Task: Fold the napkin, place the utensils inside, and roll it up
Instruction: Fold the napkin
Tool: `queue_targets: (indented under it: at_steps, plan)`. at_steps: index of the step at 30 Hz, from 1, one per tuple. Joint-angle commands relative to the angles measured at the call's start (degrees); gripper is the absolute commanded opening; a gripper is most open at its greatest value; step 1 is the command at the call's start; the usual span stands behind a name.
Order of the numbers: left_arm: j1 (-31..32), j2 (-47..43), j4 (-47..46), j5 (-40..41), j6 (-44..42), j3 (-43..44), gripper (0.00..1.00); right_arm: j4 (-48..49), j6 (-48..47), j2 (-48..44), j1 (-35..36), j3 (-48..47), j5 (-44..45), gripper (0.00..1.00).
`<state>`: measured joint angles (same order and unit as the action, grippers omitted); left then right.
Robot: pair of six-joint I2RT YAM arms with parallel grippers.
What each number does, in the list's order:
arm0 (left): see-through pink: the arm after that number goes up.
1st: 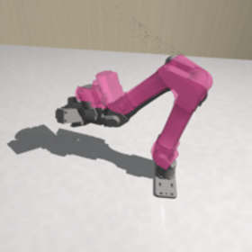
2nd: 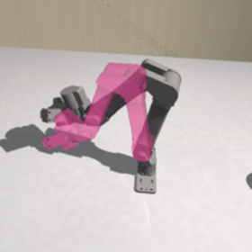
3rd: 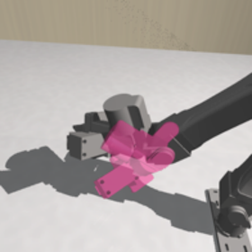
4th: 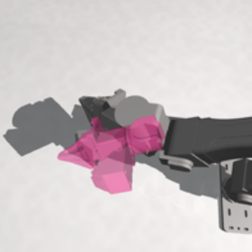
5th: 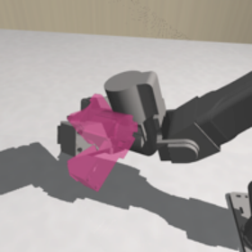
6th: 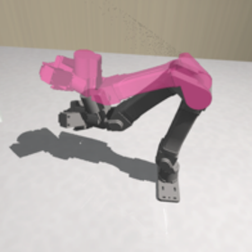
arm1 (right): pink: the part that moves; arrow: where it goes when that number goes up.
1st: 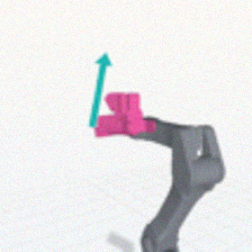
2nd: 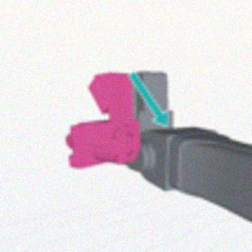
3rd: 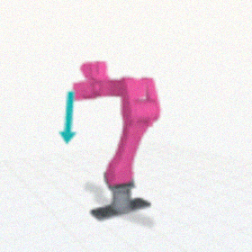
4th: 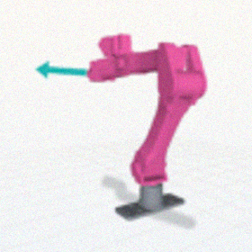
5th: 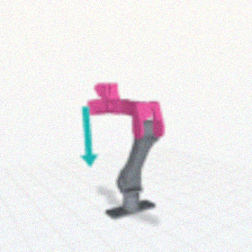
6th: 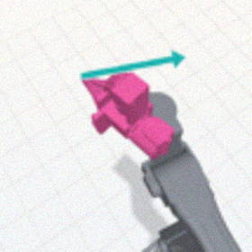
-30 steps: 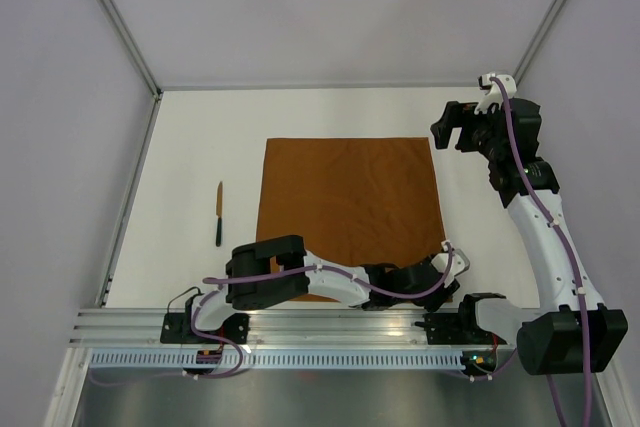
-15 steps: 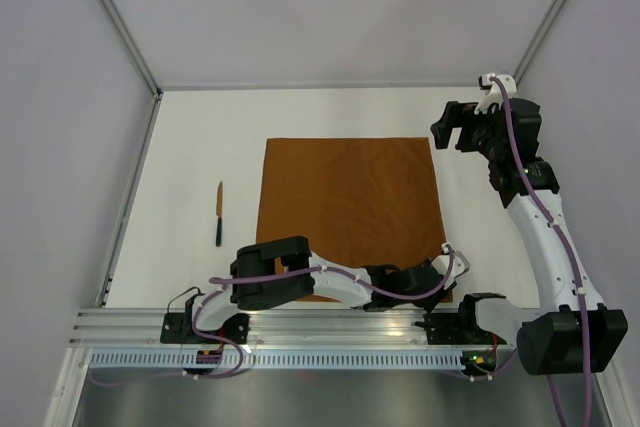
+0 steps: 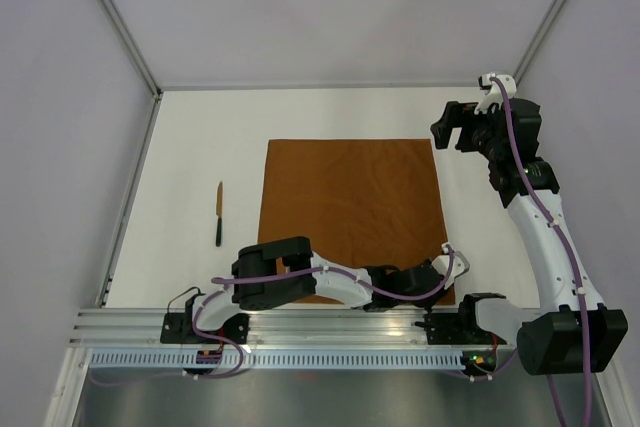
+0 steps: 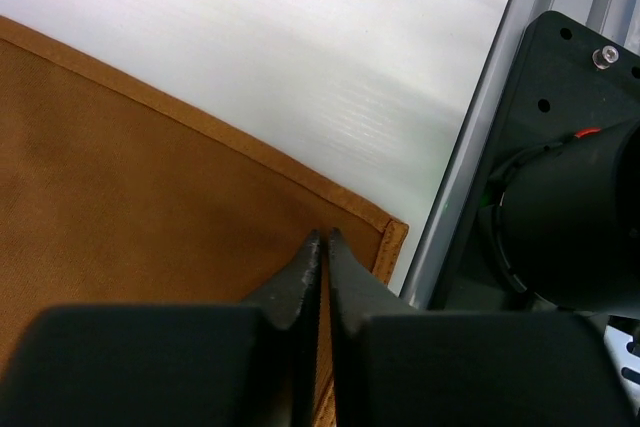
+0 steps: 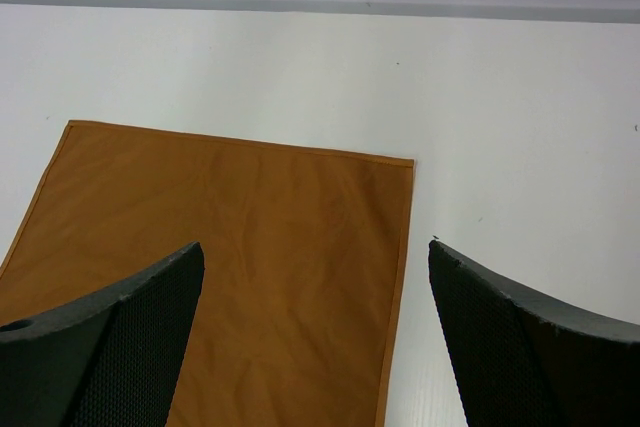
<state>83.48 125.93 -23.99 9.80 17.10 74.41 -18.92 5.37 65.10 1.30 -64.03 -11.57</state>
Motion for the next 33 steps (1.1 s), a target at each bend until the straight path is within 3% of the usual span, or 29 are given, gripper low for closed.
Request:
queue_targets:
  at_steps: [1, 9, 17, 24, 33]
  plan:
    - [-0.1, -0.3, 0.8, -1.6, 0.9, -0.4, 0.04, -0.5, 1.1, -0.1, 0.1, -0.3, 0.9, 0.98]
    - [-3.1, -2.3, 3.2, -0.5, 1.3, -0.6, 0.02, -0.5, 1.2, 0.1, 0.0, -0.3, 0.1, 0.98]
    - [-8.0, -4.3, 2.7, -3.8, 1.3, -5.1, 0.02, -0.7, 1.3, 0.5, 0.1, -0.4, -0.2, 0.98]
    - [-7.9, -4.6, 2.0, -8.0, -1.4, -4.2, 0.02, -0.8, 1.1, 0.5, 0.0, -0.4, -0.3, 0.98]
    - [-5.4, -7.7, -0.3, -7.0, -3.7, -3.5, 0.23, -0.8, 1.0, 0.6, 0.1, -0.4, -0.4, 0.98]
